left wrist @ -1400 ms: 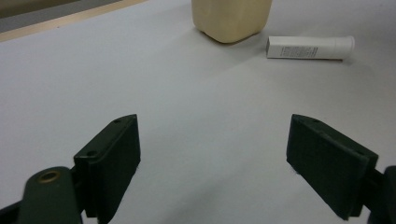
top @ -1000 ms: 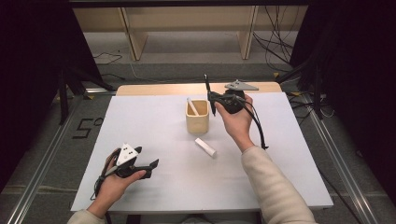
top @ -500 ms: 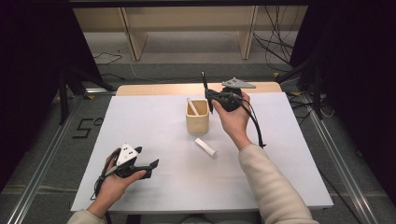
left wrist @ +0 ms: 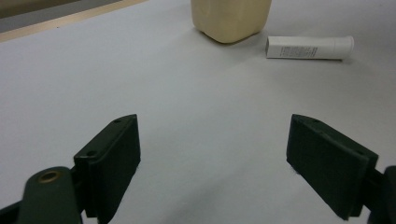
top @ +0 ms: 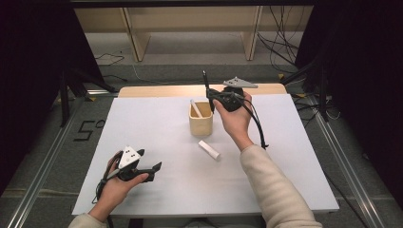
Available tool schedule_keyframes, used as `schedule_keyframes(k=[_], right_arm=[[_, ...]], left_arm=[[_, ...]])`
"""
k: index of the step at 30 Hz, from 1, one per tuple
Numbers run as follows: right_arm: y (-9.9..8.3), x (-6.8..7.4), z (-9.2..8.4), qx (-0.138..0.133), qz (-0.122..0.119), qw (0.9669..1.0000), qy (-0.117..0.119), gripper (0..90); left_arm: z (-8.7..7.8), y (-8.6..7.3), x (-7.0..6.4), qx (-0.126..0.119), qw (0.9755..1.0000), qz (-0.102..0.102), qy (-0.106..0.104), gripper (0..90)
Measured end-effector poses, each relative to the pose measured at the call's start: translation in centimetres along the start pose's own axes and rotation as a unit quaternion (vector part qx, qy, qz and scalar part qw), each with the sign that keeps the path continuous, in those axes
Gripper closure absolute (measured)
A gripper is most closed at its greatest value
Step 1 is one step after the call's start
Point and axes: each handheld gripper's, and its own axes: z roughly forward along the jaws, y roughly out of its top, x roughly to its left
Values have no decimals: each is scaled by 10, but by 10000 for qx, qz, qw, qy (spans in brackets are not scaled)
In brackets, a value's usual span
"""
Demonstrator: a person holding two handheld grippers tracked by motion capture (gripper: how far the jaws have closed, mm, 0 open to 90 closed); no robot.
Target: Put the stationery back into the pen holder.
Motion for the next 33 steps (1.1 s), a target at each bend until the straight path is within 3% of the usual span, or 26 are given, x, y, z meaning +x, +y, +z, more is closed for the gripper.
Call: schedule_keyframes(k=[33], right_arm=[[-3,5,17,56,8,10000,4,800]], left_arm=[[0,0,0,2,10000,-7,-10,173]])
